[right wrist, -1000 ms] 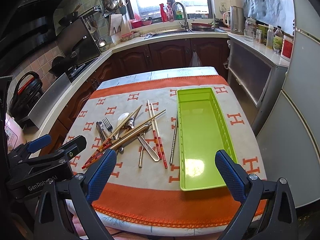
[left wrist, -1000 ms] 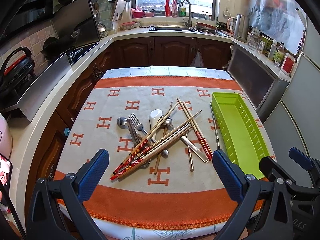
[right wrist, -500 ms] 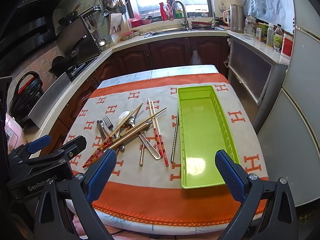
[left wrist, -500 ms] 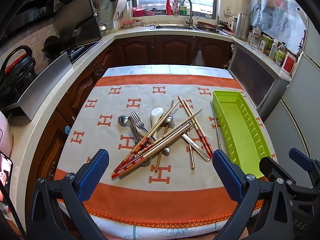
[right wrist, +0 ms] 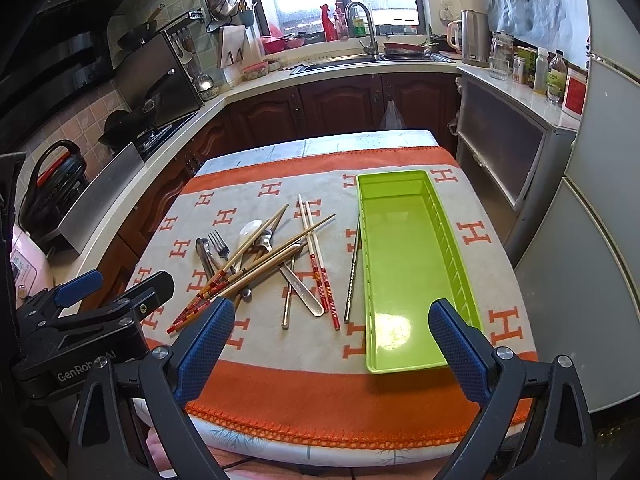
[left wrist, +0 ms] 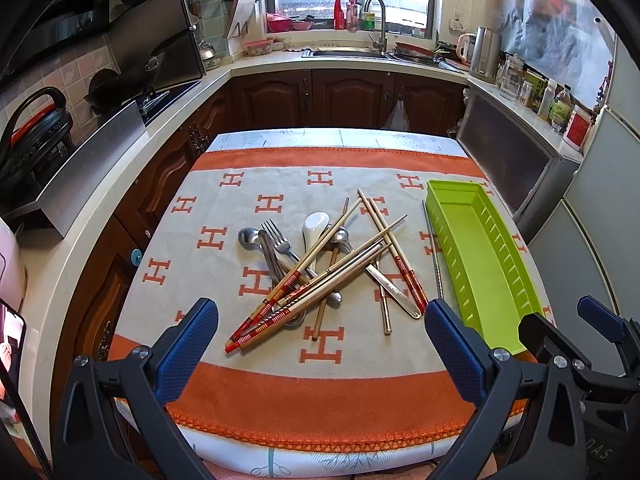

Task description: Organize utensils

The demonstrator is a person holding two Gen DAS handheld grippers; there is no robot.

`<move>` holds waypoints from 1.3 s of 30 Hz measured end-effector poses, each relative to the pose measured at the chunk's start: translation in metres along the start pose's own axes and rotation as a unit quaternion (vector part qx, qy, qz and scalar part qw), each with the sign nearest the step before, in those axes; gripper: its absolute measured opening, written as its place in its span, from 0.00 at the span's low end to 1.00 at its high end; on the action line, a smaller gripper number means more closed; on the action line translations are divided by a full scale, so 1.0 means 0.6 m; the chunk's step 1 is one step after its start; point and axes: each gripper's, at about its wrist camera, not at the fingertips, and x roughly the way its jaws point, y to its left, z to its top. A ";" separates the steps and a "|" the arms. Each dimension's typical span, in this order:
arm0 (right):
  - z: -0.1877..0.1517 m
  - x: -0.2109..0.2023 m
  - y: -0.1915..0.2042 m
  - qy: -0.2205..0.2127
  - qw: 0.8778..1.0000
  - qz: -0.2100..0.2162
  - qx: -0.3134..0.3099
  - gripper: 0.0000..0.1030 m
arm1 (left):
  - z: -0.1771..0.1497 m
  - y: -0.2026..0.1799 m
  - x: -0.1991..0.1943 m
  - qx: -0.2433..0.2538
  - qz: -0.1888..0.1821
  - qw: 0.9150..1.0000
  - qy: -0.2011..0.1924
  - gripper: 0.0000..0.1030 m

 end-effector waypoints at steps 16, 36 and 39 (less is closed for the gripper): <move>0.003 0.000 0.013 0.023 1.000 0.006 -0.006 0.78 | -0.011 0.012 -0.009 -0.004 -0.001 1.000 -0.006 0.99; 0.066 0.081 0.000 0.100 0.992 0.056 0.049 0.39 | 0.040 0.057 0.045 0.004 -0.050 0.998 0.032 0.99; 0.089 0.135 0.010 0.130 0.989 0.054 0.055 0.36 | 0.052 0.059 0.076 0.008 -0.065 0.997 0.046 0.99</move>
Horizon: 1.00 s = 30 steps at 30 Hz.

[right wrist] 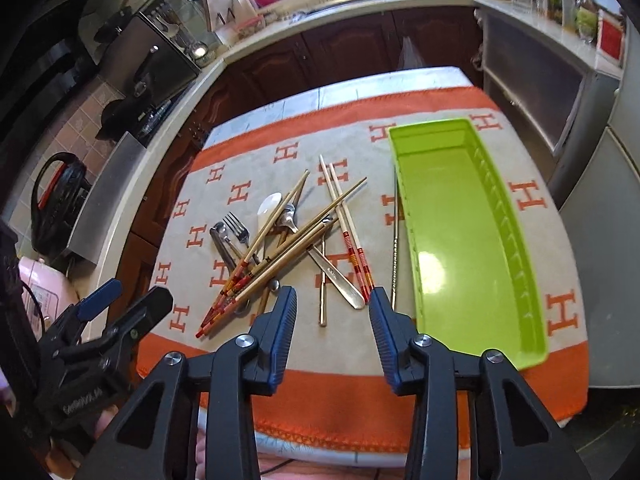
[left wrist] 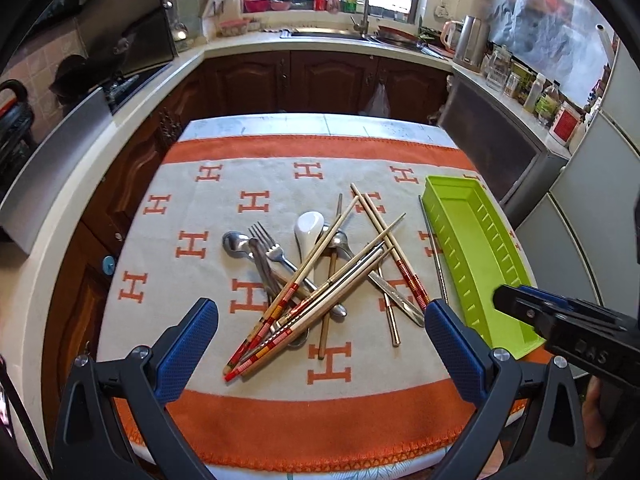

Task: Organize utensils
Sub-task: 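Lower the right gripper and grasp the long metal chopstick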

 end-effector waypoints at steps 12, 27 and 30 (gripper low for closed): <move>0.083 0.244 -0.041 0.124 0.988 -0.043 0.078 0.26 | 0.032 0.029 0.132 -0.029 0.007 0.997 0.070 0.93; 0.107 0.314 -0.077 0.138 0.976 -0.158 0.064 0.06 | 0.027 0.032 0.181 -0.034 0.001 0.995 0.097 0.93; 0.117 0.335 -0.055 0.152 0.968 -0.198 0.038 0.06 | 0.027 0.035 0.185 -0.037 0.000 0.994 0.099 0.93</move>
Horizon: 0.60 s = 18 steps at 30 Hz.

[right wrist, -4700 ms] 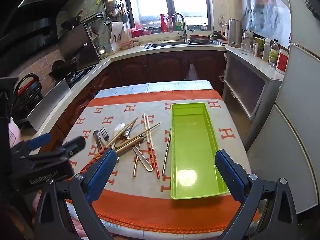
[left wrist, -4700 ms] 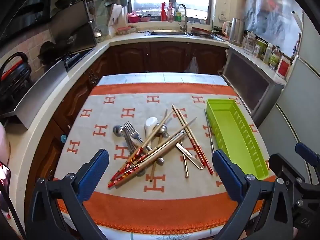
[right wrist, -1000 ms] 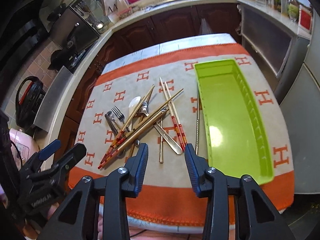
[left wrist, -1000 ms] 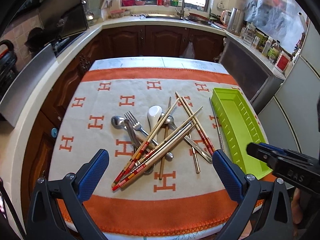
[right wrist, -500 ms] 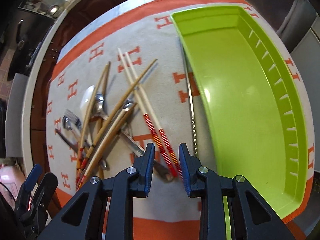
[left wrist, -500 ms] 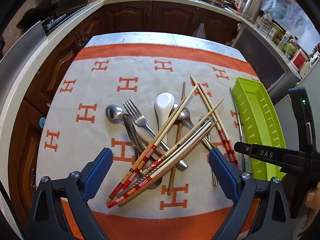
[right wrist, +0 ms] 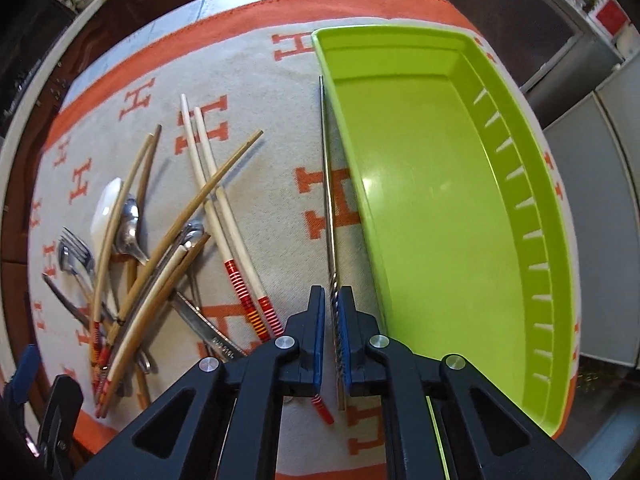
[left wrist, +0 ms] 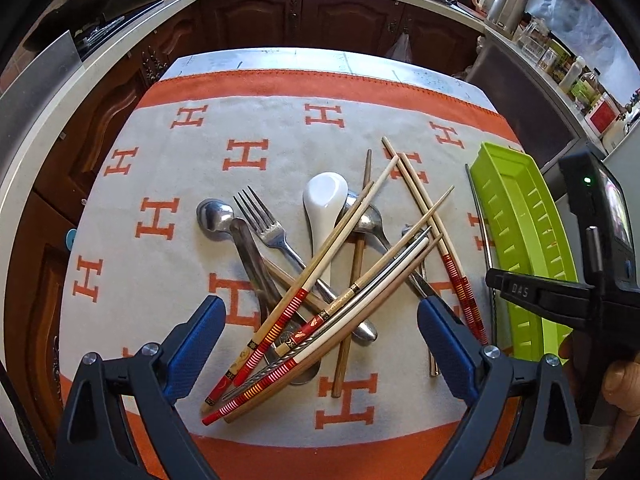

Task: Organize utensils
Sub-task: 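Lower the right gripper and grasp the long metal chopstick, then carry the metal chopstick with the right gripper into the green tray and release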

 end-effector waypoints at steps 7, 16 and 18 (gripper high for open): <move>0.041 0.029 0.043 0.033 0.998 -0.045 -0.017 0.07 | 0.001 0.013 0.004 -0.012 -0.005 1.000 0.004 0.93; 0.070 0.015 0.043 0.018 1.000 0.017 -0.015 0.05 | -0.002 0.025 0.009 -0.015 -0.004 1.000 0.004 0.93; 0.069 -0.002 0.035 0.009 0.999 0.037 -0.015 0.05 | -0.002 0.026 0.006 -0.011 -0.002 1.000 0.002 0.93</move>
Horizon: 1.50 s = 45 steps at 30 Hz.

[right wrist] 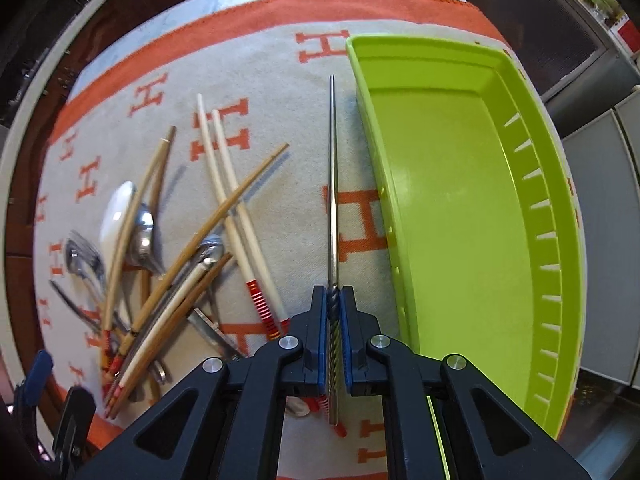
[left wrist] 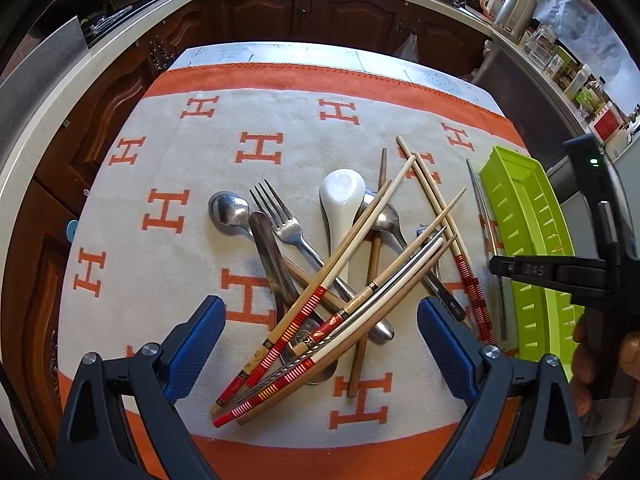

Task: Organize utensils
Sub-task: 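Carry the metal chopstick with the right gripper into the green tray and release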

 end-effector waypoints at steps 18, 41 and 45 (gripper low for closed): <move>-0.169 -0.226 -0.157 -0.135 0.981 0.132 0.035 0.06 | -0.006 -0.023 -0.017 0.020 0.015 1.000 -0.007 0.93; -0.214 -0.058 -0.274 -0.096 0.991 0.067 0.062 0.17 | -0.032 -0.047 0.012 0.027 0.047 0.998 0.021 0.93; -0.232 -0.102 -0.252 -0.131 0.989 0.050 0.041 0.35 | -0.036 -0.053 0.012 0.034 0.050 0.998 0.021 0.93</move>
